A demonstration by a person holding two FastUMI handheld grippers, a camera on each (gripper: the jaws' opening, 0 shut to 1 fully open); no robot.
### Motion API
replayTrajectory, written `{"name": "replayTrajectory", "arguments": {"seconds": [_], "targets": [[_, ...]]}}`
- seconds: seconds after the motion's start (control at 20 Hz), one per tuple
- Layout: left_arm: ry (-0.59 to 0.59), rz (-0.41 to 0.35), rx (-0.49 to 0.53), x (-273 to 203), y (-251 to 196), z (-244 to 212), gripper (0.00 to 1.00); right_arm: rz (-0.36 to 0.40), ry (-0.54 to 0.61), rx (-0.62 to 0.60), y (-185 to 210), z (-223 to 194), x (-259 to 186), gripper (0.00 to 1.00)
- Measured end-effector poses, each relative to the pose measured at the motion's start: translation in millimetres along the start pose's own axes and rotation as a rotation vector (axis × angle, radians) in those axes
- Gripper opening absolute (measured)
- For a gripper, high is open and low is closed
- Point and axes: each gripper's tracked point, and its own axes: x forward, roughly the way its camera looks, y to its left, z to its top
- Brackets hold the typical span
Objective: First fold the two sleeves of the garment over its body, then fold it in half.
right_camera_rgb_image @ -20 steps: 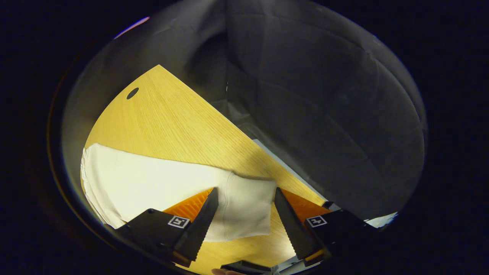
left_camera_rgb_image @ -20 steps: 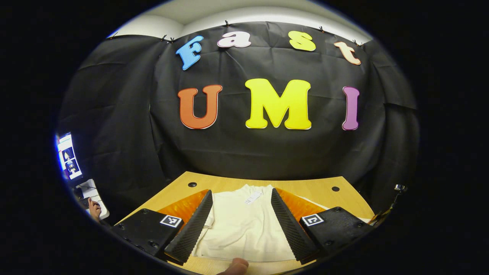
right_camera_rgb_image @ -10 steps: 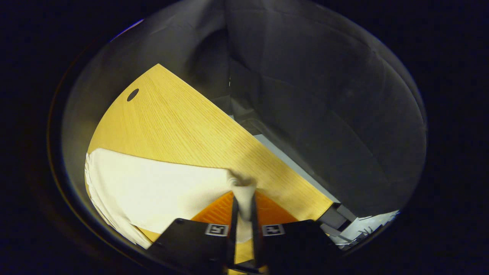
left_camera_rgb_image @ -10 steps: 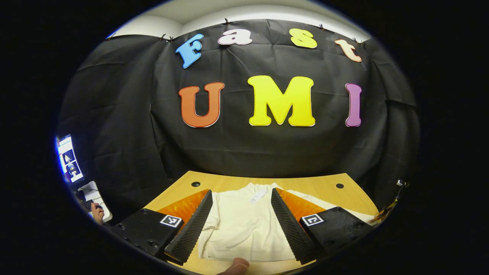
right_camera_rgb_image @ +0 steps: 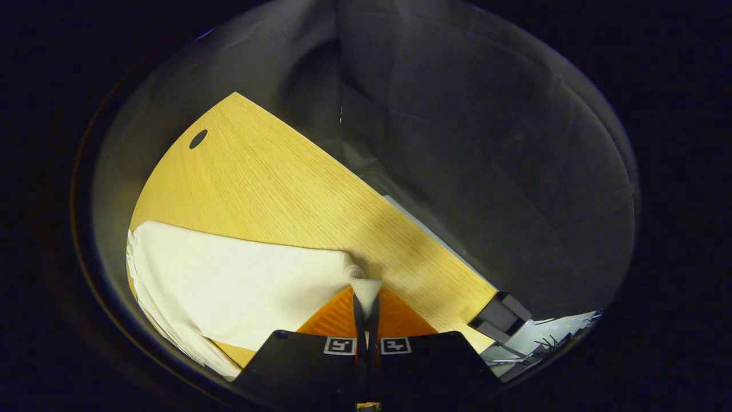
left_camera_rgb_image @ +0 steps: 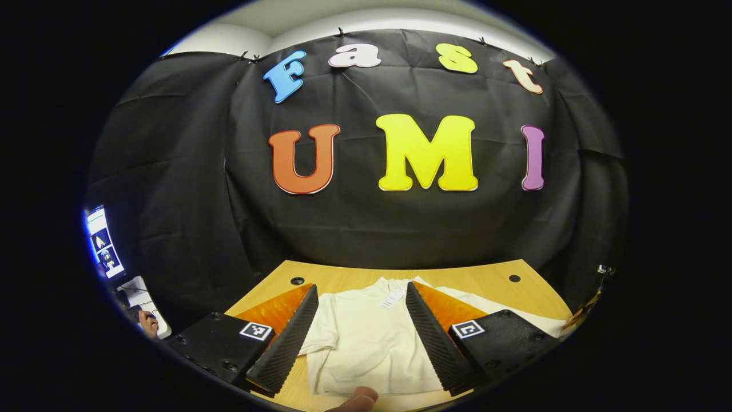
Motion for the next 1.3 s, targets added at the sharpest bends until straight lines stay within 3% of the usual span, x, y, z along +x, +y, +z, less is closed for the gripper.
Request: {"name": "replayTrajectory", "arguments": {"seconds": [0.35,0.6,0.9,1.3], "targets": [[-0.012,-0.037,-0.015,17.9,16.9,3.3,0.98,0.011,-0.073,-0.048,30.6,13.0,-55.7,0.01],[-0.025,-0.075,-0.037,28.9,37.5,3.7,0.98,0.069,-0.127,-0.120,98.4,17.4,-108.9,0.00],[-0.029,-0.129,-0.036,36.8,62.2,-3.1,0.98,0.145,-0.164,-0.245,210.3,6.0,-154.0,0.01],[-0.014,-0.161,-0.048,43.9,96.4,-13.8,0.98,0.233,-0.173,-0.425,385.0,-40.9,-172.9,0.01]]}}
